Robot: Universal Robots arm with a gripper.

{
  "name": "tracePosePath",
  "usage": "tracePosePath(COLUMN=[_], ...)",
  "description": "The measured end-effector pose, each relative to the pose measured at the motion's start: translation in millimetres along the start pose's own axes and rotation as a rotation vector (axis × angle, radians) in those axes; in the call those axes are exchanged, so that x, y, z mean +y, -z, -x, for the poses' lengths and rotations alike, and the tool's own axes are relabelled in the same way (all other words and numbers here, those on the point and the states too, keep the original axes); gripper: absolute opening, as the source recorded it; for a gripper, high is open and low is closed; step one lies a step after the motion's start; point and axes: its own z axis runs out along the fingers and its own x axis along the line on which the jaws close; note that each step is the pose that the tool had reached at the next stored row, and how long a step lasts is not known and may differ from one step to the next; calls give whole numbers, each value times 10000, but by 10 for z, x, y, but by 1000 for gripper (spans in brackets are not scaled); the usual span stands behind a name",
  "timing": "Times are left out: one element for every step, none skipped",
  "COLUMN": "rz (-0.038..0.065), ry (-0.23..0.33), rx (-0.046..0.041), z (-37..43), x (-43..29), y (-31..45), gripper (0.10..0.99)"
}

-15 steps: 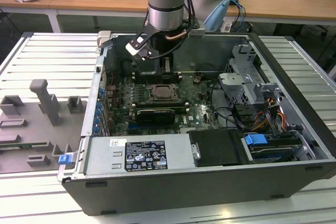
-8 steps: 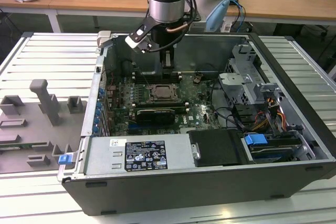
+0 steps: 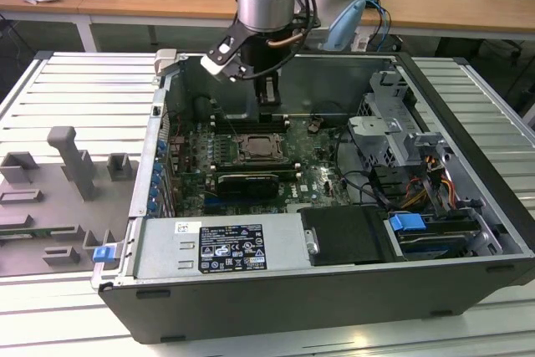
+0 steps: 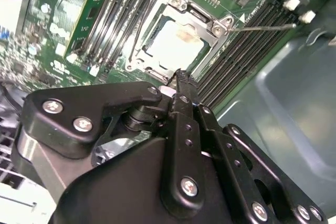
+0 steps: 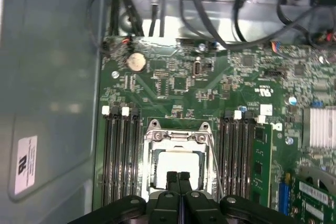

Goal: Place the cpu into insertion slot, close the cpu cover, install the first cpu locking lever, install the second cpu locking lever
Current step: 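Install the first cpu locking lever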

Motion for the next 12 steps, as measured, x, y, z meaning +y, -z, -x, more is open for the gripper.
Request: tracePosePath(rz=[-2,-3,-5,-8,-10,-11,-10,-11,-12,-12,-12,-13], ry=[176,359,542,804,1007,1067,1116,1156,1215,1273,1312,1369], rx=[12,23,34,51,64,68,71,74,78,82,84,88], z=[0,0,0,0,0,0,0,0,0,0,0,0], x=[0,0,0,0,0,0,0,0,0,0,0,0], y=[0,0,0,0,0,0,0,0,0,0,0,0], gripper=[106,106,106,106,106,106,106,106,106,106,106,106])
